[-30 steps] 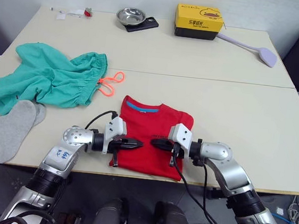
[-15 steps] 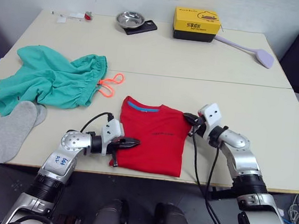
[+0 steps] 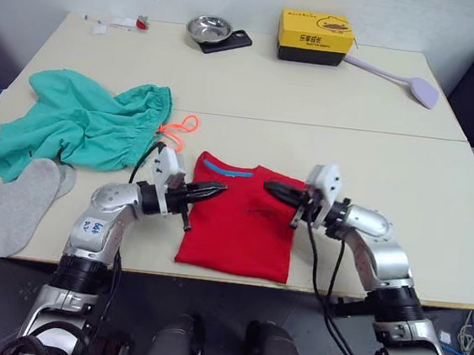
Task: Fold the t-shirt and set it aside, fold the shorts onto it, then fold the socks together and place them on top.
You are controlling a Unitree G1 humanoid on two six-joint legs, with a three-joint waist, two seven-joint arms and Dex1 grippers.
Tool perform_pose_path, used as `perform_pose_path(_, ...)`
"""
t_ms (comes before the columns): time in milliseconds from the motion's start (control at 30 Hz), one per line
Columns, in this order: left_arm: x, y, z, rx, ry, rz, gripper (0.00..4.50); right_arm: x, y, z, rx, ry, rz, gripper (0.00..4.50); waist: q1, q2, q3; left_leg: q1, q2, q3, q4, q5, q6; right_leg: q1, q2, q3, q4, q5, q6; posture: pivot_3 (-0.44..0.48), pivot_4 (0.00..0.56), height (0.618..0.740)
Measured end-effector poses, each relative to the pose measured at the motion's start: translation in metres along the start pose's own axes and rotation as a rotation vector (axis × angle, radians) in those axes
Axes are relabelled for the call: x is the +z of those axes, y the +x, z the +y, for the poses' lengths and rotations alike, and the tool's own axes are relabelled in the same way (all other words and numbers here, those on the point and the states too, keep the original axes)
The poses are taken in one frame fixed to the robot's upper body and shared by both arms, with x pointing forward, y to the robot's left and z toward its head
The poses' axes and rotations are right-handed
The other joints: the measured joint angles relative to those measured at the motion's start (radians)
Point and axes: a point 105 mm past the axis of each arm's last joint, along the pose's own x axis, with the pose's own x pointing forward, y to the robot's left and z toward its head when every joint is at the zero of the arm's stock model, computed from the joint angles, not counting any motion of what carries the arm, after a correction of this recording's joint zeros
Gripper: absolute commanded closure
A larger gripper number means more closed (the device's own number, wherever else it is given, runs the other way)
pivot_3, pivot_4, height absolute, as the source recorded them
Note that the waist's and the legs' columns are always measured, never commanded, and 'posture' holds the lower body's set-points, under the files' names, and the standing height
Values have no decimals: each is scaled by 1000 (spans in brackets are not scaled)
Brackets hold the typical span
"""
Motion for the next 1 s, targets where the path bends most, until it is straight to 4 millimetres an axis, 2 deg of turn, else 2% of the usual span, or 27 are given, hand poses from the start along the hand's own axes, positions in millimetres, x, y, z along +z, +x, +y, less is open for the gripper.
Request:
perform_pose_path(167, -34, 18, 6, 45, -11, 103, 4475, -36, 19, 19, 16, -3, 137, 4500, 3, 0, 0, -1, -1, 0, 0, 0, 0, -1, 0, 0, 0, 0, 0, 0, 150, 740)
perform_pose_path(200, -39, 22, 10, 80, -14, 109, 4475, -36, 20, 16, -6, -16, 130, 4500, 2, 0, 0, 0, -1, 0, 0, 0, 0, 0, 0, 0, 0, 0, 0, 0, 150, 740)
perform_pose_path(267, -36, 27, 21, 151, 8, 94, 4475, -37, 17, 4, -65, -33, 126, 4500, 3, -2, -1, 0, -1, -1, 1, 0, 0, 0, -1, 0, 0, 0, 0, 0, 150, 740)
perform_pose_path(367, -34, 21, 43, 316, 22, 52, 4475, -38, -2, -19, -178, -13, 100, 4500, 3, -2, -1, 0, -1, -1, 1, 0, 0, 0, -1, 0, 0, 0, 0, 0, 150, 740)
perform_pose_path(467, -33, 11, 54, 411, -2, 3, 4475, -44, -34, -37, -270, 24, 104, 4500, 4, -2, -1, -1, -1, -1, 0, 0, 1, 1, -1, -1, 0, 0, 1, 0, 150, 740)
perform_pose_path(600, -37, -2, 47, 416, -7, -23, 4475, -48, -65, -50, -346, 49, 106, 4500, 0, -2, -1, 0, -1, 0, 0, 0, 1, 1, 0, -1, 0, 0, 1, 0, 150, 740)
perform_pose_path(700, -34, -18, 37, 366, -15, -57, 4475, -48, -88, -50, -361, 96, 118, 4500, -1, -2, -1, -1, 0, 0, 0, 0, 1, 0, 0, -1, -1, 0, 1, 0, 150, 740)
perform_pose_path(800, -16, -34, 28, 288, 12, -98, 3875, -39, -100, -40, -318, 199, 116, 3883, -1, -1, 0, -1, 1, -1, 0, 0, 0, -1, -1, 0, -2, 0, 1, 0, 150, 740)
perform_pose_path(900, 6, -53, 2, 118, 95, -97, 2887, -21, -114, -16, -216, 353, 175, 2806, 0, 0, 0, -1, 0, -2, -1, -3, -3, 0, -2, 0, -3, 0, 0, 0, 150, 740)
perform_pose_path(1000, 16, -73, -24, -28, 167, -66, 1890, -12, -132, -4, -208, 565, 292, 1729, 0, 0, 0, 0, 0, -3, -1, -6, -6, 0, -4, 0, -4, 0, -1, 0, 150, 740)
